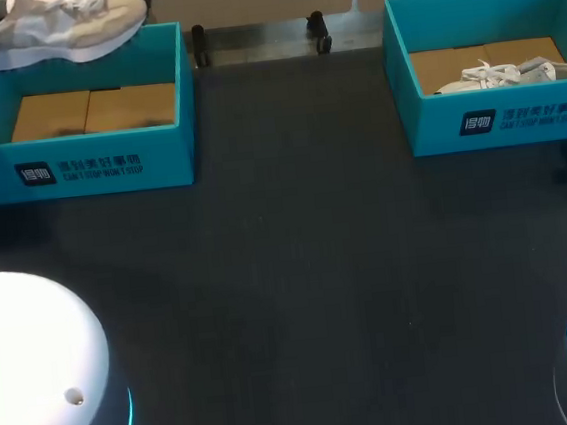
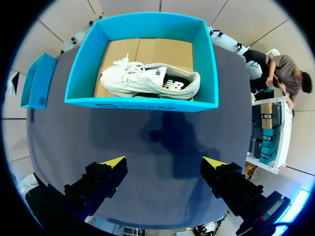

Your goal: Take the shoe out of the shoebox, open the shoe tongue, remove and reinsert the insole, then place the shoe into the shoebox

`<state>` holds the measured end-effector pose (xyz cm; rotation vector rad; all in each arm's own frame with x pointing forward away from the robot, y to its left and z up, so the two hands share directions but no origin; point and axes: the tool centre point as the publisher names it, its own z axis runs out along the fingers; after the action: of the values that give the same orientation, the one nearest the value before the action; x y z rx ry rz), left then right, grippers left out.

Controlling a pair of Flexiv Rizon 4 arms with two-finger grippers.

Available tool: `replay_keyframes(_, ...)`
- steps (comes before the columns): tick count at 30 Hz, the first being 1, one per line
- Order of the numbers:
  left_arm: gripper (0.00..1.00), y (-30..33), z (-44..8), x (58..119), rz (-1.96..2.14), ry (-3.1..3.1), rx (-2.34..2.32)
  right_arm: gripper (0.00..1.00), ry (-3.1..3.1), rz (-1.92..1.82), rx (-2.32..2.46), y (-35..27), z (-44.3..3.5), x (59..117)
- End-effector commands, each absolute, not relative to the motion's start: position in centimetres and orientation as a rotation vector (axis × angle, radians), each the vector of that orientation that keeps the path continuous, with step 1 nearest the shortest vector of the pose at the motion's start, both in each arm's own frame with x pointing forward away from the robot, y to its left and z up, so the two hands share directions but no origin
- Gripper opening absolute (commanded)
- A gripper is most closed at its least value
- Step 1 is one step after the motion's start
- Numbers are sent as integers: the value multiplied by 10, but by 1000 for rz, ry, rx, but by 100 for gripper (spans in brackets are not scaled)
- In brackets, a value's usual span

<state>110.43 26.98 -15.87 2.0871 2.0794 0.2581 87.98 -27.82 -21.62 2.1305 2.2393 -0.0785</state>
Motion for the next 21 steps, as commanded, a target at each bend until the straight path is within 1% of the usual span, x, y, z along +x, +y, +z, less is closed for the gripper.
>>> replay_keyframes(1,0,249,-153,1075,356,2106,2060,100,2239,-78,2130,-278,-216,879)
replay_keyframes(21,0,145,-143,984,264,2139,2058,100,2239,-78,2130,-278,-216,879)
